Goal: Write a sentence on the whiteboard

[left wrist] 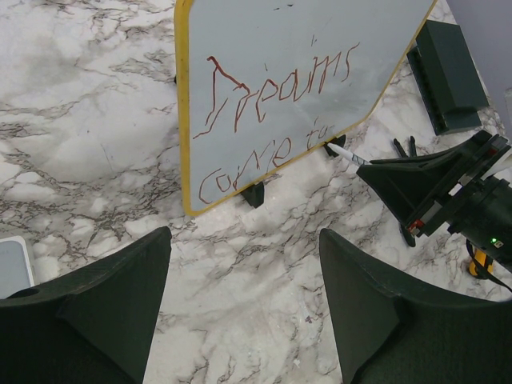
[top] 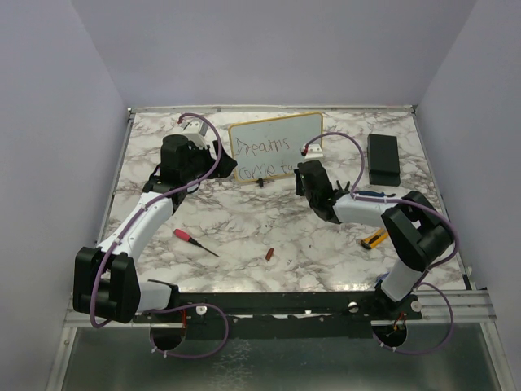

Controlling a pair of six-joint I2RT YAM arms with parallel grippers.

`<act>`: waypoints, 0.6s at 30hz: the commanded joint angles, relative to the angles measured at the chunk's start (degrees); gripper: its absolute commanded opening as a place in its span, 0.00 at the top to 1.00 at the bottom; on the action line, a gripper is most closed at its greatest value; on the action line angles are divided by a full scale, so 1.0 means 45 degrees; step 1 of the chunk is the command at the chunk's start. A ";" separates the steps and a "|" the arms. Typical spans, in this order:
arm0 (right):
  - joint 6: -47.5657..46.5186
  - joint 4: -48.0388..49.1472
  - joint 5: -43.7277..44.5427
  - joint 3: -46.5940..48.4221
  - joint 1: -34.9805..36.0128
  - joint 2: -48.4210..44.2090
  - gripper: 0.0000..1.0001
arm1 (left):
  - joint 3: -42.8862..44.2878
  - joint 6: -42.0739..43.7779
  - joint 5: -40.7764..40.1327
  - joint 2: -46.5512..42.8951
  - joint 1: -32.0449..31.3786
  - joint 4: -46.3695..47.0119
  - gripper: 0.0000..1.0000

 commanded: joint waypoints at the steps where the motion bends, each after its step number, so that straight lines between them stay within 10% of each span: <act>1: 0.0140 -0.0215 0.0550 -0.0122 -0.0040 0.0154 0.99 | -0.0091 0.0049 -0.0249 -0.0271 -0.0116 0.0081 0.25; 18: -0.0277 -0.1097 0.0810 -0.0126 -0.0046 -0.2992 0.99 | -0.1025 -0.3169 -0.6231 0.0779 -0.3962 0.1504 0.27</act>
